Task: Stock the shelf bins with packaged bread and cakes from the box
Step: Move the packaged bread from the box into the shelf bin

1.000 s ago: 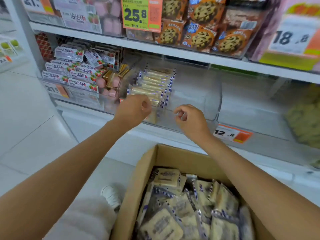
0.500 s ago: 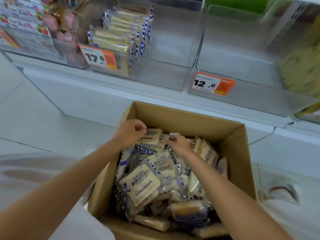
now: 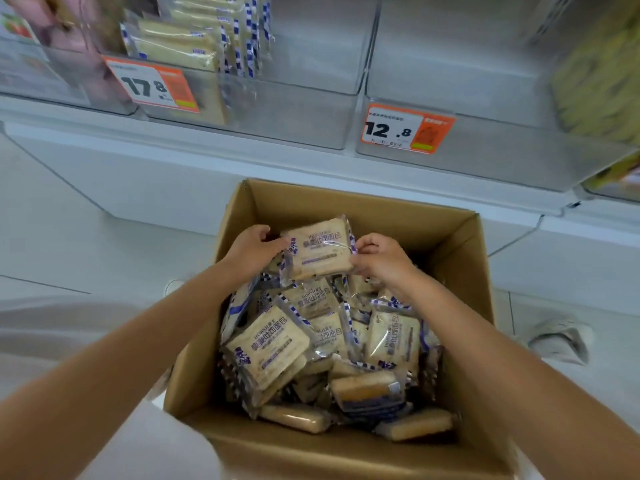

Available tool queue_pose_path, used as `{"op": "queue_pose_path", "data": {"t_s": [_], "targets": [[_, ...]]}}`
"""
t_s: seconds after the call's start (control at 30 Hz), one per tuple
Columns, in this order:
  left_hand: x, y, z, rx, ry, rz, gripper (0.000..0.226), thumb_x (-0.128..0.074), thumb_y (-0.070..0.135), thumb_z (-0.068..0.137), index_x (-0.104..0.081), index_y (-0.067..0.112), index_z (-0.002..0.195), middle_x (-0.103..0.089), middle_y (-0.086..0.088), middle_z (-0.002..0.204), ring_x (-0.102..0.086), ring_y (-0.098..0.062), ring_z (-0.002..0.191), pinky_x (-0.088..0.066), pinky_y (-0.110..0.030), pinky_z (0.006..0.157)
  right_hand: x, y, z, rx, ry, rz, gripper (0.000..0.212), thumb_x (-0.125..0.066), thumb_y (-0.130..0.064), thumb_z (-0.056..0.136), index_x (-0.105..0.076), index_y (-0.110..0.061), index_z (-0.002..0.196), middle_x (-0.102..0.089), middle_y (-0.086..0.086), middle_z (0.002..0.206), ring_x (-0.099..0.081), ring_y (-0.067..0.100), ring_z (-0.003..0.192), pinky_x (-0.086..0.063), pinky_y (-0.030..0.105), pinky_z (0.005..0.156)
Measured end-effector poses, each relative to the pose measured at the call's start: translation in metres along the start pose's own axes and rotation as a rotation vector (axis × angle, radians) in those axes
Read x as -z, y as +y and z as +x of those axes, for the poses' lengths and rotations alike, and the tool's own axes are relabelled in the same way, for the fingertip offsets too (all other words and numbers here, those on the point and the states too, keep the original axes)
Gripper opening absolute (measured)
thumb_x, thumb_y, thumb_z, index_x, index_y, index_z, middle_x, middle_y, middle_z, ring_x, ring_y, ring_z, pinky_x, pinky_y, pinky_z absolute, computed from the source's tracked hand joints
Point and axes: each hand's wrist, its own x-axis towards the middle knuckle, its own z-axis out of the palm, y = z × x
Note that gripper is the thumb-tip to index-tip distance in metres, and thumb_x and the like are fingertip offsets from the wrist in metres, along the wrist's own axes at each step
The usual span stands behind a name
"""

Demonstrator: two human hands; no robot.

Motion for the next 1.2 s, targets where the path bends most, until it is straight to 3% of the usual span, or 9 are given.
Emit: {"op": "queue_pose_path", "data": {"t_s": [0.07, 0.17, 0.3, 0.43, 0.6, 0.73, 0.9, 1.1, 1.2], "targets": [[-0.014, 0.009, -0.003, 0.132, -0.183, -0.273, 0.083, -0.074, 0.055, 0.08, -0.045, 0.01, 0.143, -0.053, -0.01, 0.144, -0.057, -0.027, 0.125, -0.048, -0.042, 0.102, 0.014, -0.006, -0.015, 0.047, -0.05, 0.022, 0.026, -0.068, 0.002, 0.085, -0.058, -0.007, 0.107, -0.071, 0.006, 0.102, -0.071, 0.02, 0.09, -0.06, 0.029, 0.073], [-0.023, 0.025, -0.014, 0.163, -0.277, -0.622, 0.037, -0.069, 0.026, 0.091, -0.063, 0.007, 0.121, -0.071, -0.015, 0.116, -0.07, -0.03, 0.102, -0.061, -0.043, 0.077, 0.022, -0.007, -0.028, 0.092, -0.116, 0.047, 0.028, -0.069, -0.002, 0.085, -0.058, -0.01, 0.11, -0.072, 0.005, 0.105, -0.072, 0.018, 0.093, -0.058, 0.028, 0.079], [0.009, 0.025, -0.015, -0.007, -0.031, -0.565, 0.034, -0.077, 0.02, 0.084, -0.065, 0.009, 0.114, -0.075, -0.011, 0.104, -0.073, -0.028, 0.094, -0.059, -0.047, 0.085, 0.013, 0.014, -0.028, 0.053, -0.149, -0.013, 0.033, -0.075, -0.023, 0.084, -0.061, -0.026, 0.114, -0.07, -0.003, 0.109, -0.069, 0.015, 0.098, -0.054, 0.037, 0.094], [0.044, 0.009, -0.023, -0.012, 0.074, -0.507, 0.045, -0.084, 0.029, 0.076, -0.066, 0.007, 0.11, -0.074, -0.017, 0.102, -0.071, -0.039, 0.092, -0.056, -0.056, 0.087, -0.042, 0.035, -0.023, -0.006, -0.299, -0.194, 0.048, -0.075, -0.03, 0.084, -0.057, -0.019, 0.128, -0.065, -0.005, 0.11, -0.062, 0.012, 0.103, -0.048, 0.035, 0.1], [0.048, -0.005, -0.033, 0.02, 0.053, -0.64, 0.032, -0.074, 0.012, 0.086, -0.063, 0.005, 0.115, -0.074, -0.015, 0.104, -0.075, -0.024, 0.084, -0.061, -0.034, 0.064, -0.116, 0.055, -0.015, -0.056, -0.435, -0.342, 0.094, -0.082, -0.035, 0.076, -0.029, -0.015, 0.151, -0.041, 0.005, 0.148, -0.046, 0.024, 0.131, -0.044, 0.028, 0.095], [0.055, -0.016, -0.031, -0.012, 0.089, -0.683, 0.024, -0.073, 0.009, 0.086, -0.064, 0.006, 0.108, -0.074, -0.013, 0.098, -0.075, -0.02, 0.076, -0.061, -0.033, 0.059, -0.104, 0.053, -0.009, -0.021, -0.394, -0.331, 0.051, -0.081, -0.027, 0.078, -0.055, -0.02, 0.121, -0.053, -0.006, 0.117, -0.054, 0.014, 0.106, -0.043, 0.028, 0.082], [0.068, -0.021, -0.022, -0.055, 0.15, -0.686, 0.016, -0.075, 0.013, 0.085, -0.066, 0.017, 0.097, -0.075, -0.009, 0.098, -0.074, -0.021, 0.081, -0.06, -0.033, 0.072, -0.034, 0.03, -0.005, 0.11, -0.226, -0.468, 0.054, -0.08, -0.028, 0.079, -0.055, -0.018, 0.126, -0.061, -0.004, 0.117, -0.058, 0.017, 0.106, -0.048, 0.027, 0.078], [0.073, -0.004, -0.028, -0.141, 0.143, -0.717, 0.02, -0.072, 0.022, 0.089, -0.067, 0.014, 0.107, -0.075, -0.01, 0.101, -0.073, -0.025, 0.089, -0.058, -0.029, 0.063, 0.027, -0.065, -0.037, 0.213, -0.133, 0.062, 0.052, -0.079, -0.006, 0.07, -0.058, -0.015, 0.116, -0.071, 0.01, 0.112, -0.068, 0.03, 0.104, -0.054, 0.046, 0.089], [0.075, 0.021, -0.037, -0.206, 0.056, -0.741, 0.034, -0.063, 0.042, 0.093, -0.067, 0.014, 0.111, -0.075, -0.009, 0.104, -0.073, -0.026, 0.094, -0.059, -0.037, 0.079, 0.006, -0.113, -0.047, 0.302, -0.144, 0.18, 0.068, -0.076, 0.002, 0.074, -0.046, -0.013, 0.134, -0.068, 0.015, 0.117, -0.067, 0.031, 0.105, -0.055, 0.045, 0.09]]}}
